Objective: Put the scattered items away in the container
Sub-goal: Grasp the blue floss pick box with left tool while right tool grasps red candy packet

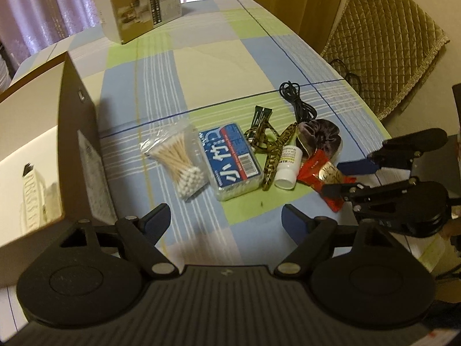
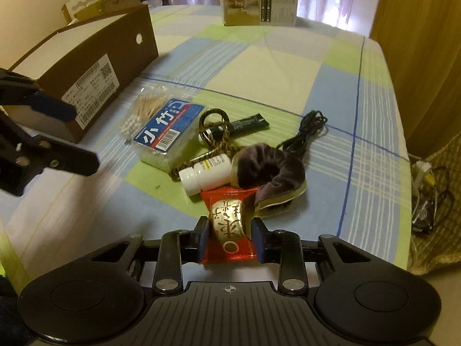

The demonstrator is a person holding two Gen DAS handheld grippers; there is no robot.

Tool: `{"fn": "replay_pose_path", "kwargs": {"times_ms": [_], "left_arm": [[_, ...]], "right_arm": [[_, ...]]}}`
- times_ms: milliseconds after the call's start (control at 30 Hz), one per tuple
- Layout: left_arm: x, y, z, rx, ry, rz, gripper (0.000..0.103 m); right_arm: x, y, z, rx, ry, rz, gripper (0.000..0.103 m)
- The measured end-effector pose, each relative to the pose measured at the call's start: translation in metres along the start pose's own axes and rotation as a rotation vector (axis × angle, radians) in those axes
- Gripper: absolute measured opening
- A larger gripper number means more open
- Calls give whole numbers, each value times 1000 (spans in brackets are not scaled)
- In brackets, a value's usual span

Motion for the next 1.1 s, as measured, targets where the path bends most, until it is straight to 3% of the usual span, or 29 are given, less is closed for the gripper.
{"fn": "replay_pose_path", "kwargs": {"times_ms": [133,267,333,400,500,767,900,1100], "left_arm": [[-4,-8,-14,-11,26,4,77],[-6,-19,-29,-41,47,15,62],[-7,-23,-39,-54,55,3,61],[-7,-24,-50,-48,57,-11,51],[-4,-21,-66,-14,52,6,49],[-1,-16,-87,27,33,0,63],[1,-12,-92,47,18,-10,56],[6,1,-78,68,20,-16,55]], "right_arm": [[-7,5,8,30,13,-24,25],[-17,10,18,42,37,-58,24],[-23,12,21,45,53,-77,24],[-27,13,23,45,61,-96,24],[-32,13,23,44,74,-111,24],[-35,13,19,45,79,-130,25],[-36,13,17,43,82,-130,25],[-36,13,16,46,79,-123,25]]}}
Point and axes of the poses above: each gripper's, at about its wrist camera, not at the fingertips, and z roughly against the way its jaws point, x to its left, y to its underside, the point moved 10 cm from there along -z, roughly the way its jaws point, and after that the axes turned 15 degrees about -x, right-handed, at the moved point
